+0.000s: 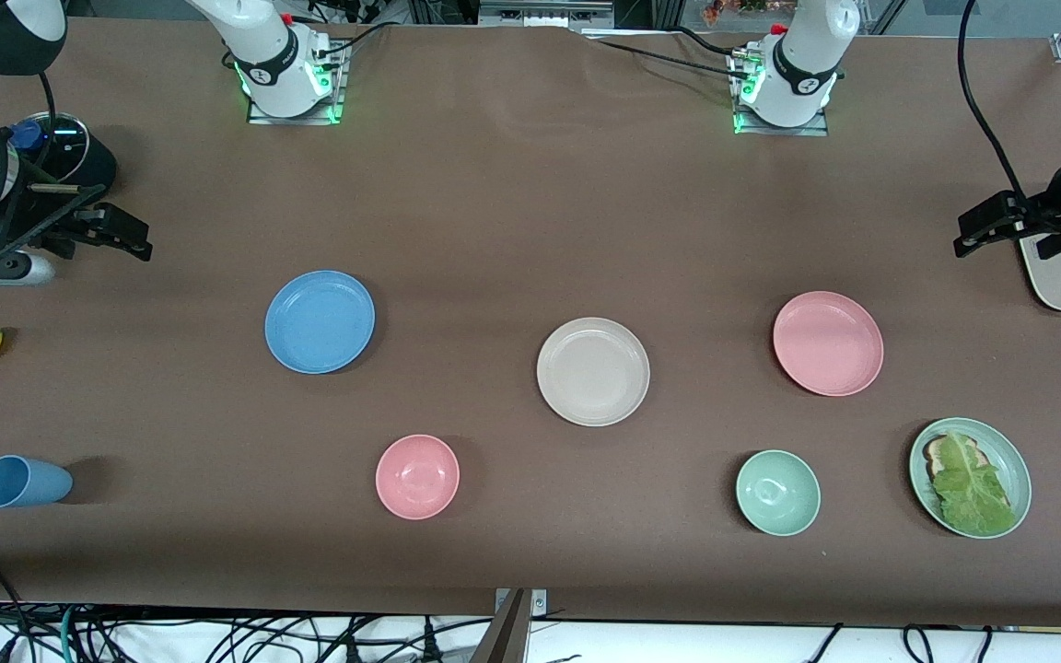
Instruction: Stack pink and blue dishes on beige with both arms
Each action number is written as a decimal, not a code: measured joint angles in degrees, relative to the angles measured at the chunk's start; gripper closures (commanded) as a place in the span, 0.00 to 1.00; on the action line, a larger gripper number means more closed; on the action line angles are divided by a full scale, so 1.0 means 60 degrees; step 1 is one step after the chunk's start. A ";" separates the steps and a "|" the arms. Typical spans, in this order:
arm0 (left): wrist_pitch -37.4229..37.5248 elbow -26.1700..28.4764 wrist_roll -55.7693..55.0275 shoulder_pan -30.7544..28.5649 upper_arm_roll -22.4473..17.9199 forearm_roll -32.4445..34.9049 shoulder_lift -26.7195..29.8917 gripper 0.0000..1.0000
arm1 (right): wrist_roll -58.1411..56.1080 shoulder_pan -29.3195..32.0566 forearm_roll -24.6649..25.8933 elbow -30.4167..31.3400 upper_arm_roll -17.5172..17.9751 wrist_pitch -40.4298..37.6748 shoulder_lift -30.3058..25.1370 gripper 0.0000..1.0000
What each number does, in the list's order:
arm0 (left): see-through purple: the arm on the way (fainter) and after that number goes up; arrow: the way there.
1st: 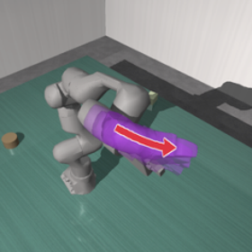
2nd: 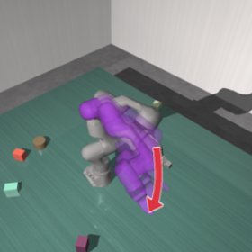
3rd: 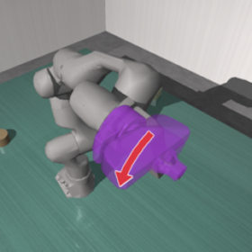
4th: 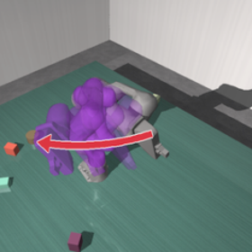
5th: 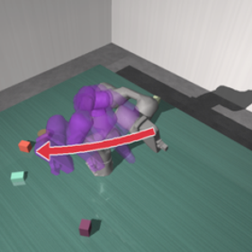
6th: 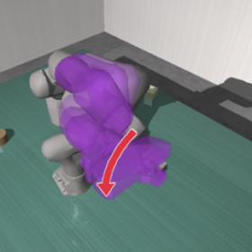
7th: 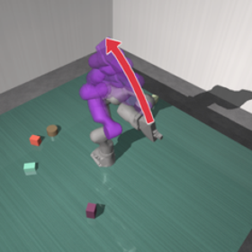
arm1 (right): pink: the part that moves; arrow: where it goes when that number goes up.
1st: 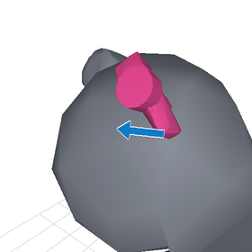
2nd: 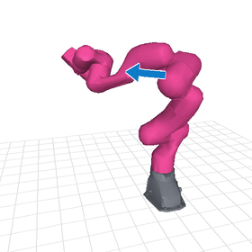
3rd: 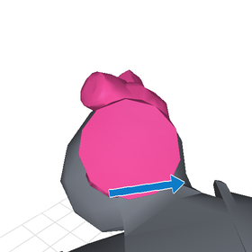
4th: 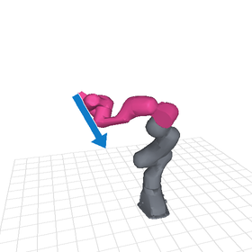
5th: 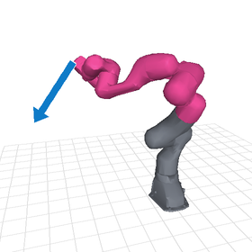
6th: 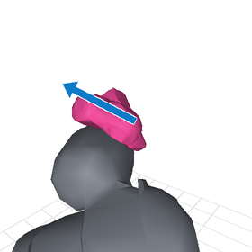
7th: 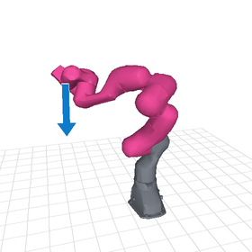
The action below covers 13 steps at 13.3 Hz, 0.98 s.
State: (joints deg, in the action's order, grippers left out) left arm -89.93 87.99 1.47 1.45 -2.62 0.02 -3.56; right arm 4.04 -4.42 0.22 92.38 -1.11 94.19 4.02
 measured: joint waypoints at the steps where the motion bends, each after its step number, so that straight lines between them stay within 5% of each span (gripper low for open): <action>1: 0.0000 -0.0001 0.0000 0.0000 0.0000 0.0000 0.0000 0.00 | 0.0000 0.0000 0.0000 0.0003 0.0000 0.0000 0.0002 0.00; 13: 0.0001 -0.0001 0.0000 -0.0005 -0.0025 0.0000 -0.0194 0.00 | 0.0000 0.0000 0.0001 0.0032 -0.0002 0.0001 0.0014 0.00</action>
State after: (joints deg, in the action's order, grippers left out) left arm -89.92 87.98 1.46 1.42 -2.77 0.02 -4.72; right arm 4.04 -4.42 0.23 92.57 -1.12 94.20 4.11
